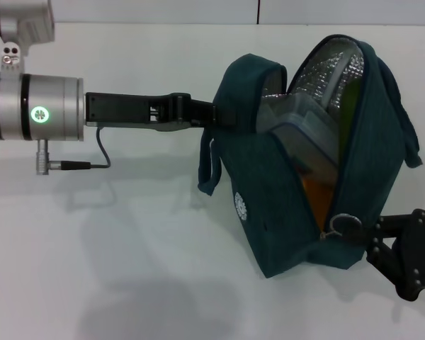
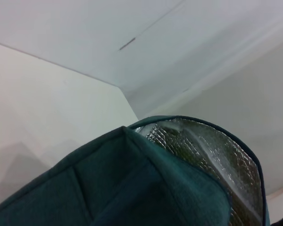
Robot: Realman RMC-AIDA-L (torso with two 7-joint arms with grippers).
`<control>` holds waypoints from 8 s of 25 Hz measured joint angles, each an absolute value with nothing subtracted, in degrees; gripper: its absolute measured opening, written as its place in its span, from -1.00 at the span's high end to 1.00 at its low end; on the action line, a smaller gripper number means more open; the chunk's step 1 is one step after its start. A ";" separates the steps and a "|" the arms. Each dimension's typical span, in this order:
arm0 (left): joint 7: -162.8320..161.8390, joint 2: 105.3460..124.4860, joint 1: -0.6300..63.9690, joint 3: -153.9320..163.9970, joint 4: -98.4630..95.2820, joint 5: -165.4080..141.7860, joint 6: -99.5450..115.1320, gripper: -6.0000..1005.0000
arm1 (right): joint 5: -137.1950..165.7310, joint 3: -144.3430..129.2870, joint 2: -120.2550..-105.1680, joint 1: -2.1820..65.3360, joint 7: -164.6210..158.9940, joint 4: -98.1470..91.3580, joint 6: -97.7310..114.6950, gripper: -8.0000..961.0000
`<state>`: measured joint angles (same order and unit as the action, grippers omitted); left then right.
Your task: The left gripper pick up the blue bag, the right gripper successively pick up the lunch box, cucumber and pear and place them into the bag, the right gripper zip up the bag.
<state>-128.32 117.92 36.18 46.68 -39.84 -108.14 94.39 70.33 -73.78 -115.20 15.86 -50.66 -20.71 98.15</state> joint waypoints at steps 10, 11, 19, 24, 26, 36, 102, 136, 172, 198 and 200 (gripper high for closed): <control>-125.48 118.67 35.50 46.69 -40.19 -107.87 94.19 0.82 | 70.30 -74.06 -115.36 17.31 -50.05 -20.57 98.80 0.96; -124.49 118.75 35.22 46.69 -40.22 -107.39 94.28 0.77 | 70.30 -74.11 -115.38 17.41 -50.04 -20.52 98.75 0.96; -115.86 119.15 31.95 46.85 -40.39 -98.93 95.43 0.27 | 70.30 -74.07 -115.40 17.67 -50.01 -20.31 98.76 0.96; -110.14 118.86 29.08 46.77 -42.70 -94.02 96.40 -0.06 | 69.01 -73.93 -115.40 17.67 -49.19 -20.21 99.18 0.96; -107.54 119.08 27.15 46.77 -44.79 -92.31 97.17 -0.18 | 67.43 -74.07 -115.40 17.67 -48.04 -20.15 99.75 0.96; -98.89 119.30 22.57 47.15 -44.66 -90.94 100.11 -0.69 | 60.42 -73.91 -115.39 18.63 -45.53 -22.14 102.26 0.96; -67.82 119.92 29.97 50.37 -18.86 -85.87 90.26 0.59 | 51.02 -77.46 -116.19 35.15 -44.59 -22.05 89.07 0.95; -65.46 118.17 29.35 56.19 -19.70 -96.39 98.61 0.86 | 43.43 -76.95 -115.87 35.34 -45.39 -21.61 74.58 0.95; -87.02 119.23 23.81 37.64 -47.60 -96.23 94.82 0.18 | 41.47 -76.80 -115.95 35.58 -66.57 -20.80 73.29 0.95; -159.85 119.59 38.05 81.26 -92.60 -128.27 82.29 -0.68 | 40.50 -76.73 -116.02 35.93 -65.82 -19.48 72.68 0.94; -160.63 119.62 38.29 81.71 -92.59 -129.50 82.28 -0.68 | 40.50 -76.73 -116.06 36.00 -65.82 -19.48 72.68 0.94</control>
<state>-160.63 119.62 38.29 81.71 -92.59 -129.50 82.28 40.50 -76.73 -116.06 36.00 -65.82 -19.48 72.68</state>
